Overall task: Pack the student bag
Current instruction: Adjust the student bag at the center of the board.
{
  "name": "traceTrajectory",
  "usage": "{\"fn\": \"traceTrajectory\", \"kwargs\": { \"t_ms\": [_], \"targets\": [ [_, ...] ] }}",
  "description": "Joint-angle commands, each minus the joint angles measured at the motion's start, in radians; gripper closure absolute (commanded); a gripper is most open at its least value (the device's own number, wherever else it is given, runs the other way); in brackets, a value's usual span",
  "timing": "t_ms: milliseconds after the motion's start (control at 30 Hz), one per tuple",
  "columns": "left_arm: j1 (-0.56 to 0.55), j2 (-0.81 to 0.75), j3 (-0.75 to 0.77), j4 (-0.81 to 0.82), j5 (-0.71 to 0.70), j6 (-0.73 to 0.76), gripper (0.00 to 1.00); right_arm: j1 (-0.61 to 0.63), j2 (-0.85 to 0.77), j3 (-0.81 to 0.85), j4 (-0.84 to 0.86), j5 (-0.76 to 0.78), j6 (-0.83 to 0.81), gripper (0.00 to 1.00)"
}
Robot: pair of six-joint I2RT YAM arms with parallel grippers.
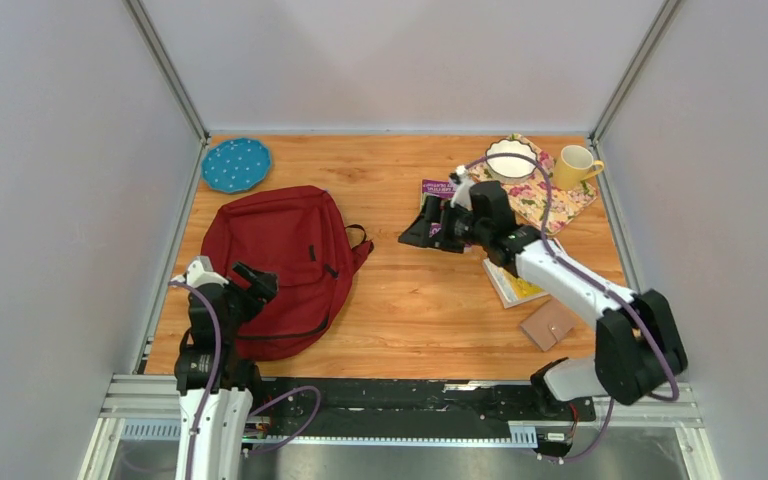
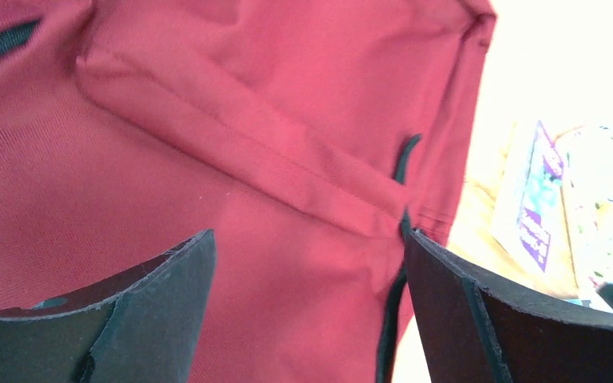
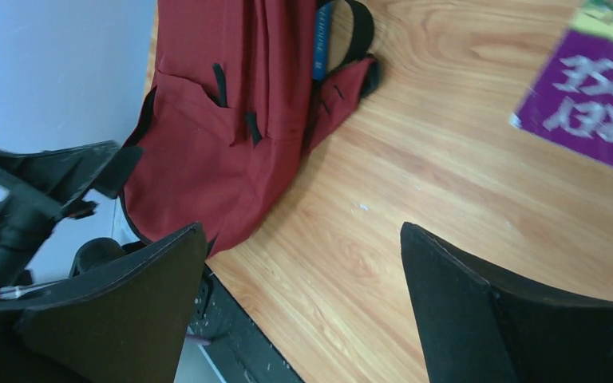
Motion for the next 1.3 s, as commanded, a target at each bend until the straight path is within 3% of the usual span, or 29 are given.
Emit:
{"fn": "traceTrajectory", "kwargs": {
  "t_ms": [0, 267, 400, 700, 900, 967, 1000, 1033, 1100, 1267],
  "targets": [
    [0.006, 0.019, 0.157, -0.100, -0.025, 0.113, 0.05, 0.086, 0.169, 0.123, 0.102, 0.059, 0.009, 0.07],
    [0.004, 0.065, 0.289, -0.151, -0.008, 0.259, 0.05, 0.164, 0.546, 0.339, 0.205, 0.000, 0.047, 0.11],
    [0.004, 0.070, 0.304, -0.136, 0.010, 0.298, 0.05, 0.184, 0.663, 0.422, 0.293, -0.077, 0.090, 0.11],
    [0.004, 0.065, 0.303, -0.137, 0.064, 0.310, 0.04, 0.256, 0.826, 0.606, 0.248, -0.109, 0.086, 0.13],
    [0.004, 0.058, 0.310, -0.150, 0.093, 0.325, 0.03, 0.268, 0.904, 0.660, 0.232, -0.069, 0.127, 0.31],
    [0.004, 0.059, 0.317, -0.157, 0.096, 0.330, 0.03, 0.268, 0.923, 0.671, 0.225, -0.072, 0.132, 0.49],
    [0.004, 0.059, 0.317, -0.157, 0.101, 0.332, 0.03, 0.270, 0.924, 0.671, 0.239, -0.080, 0.133, 0.61],
    [0.004, 0.059, 0.317, -0.159, 0.104, 0.333, 0.03, 0.268, 0.926, 0.671, 0.247, -0.098, 0.138, 0.81],
    [0.004, 0.059, 0.314, -0.157, 0.115, 0.339, 0.02, 0.271, 0.912, 0.663, 0.265, -0.099, 0.156, 1.00],
    [0.006, 0.065, 0.312, -0.139, 0.147, 0.342, 0.01, 0.270, 0.770, 0.510, 0.389, -0.047, 0.165, 1.00]
  ]
}}
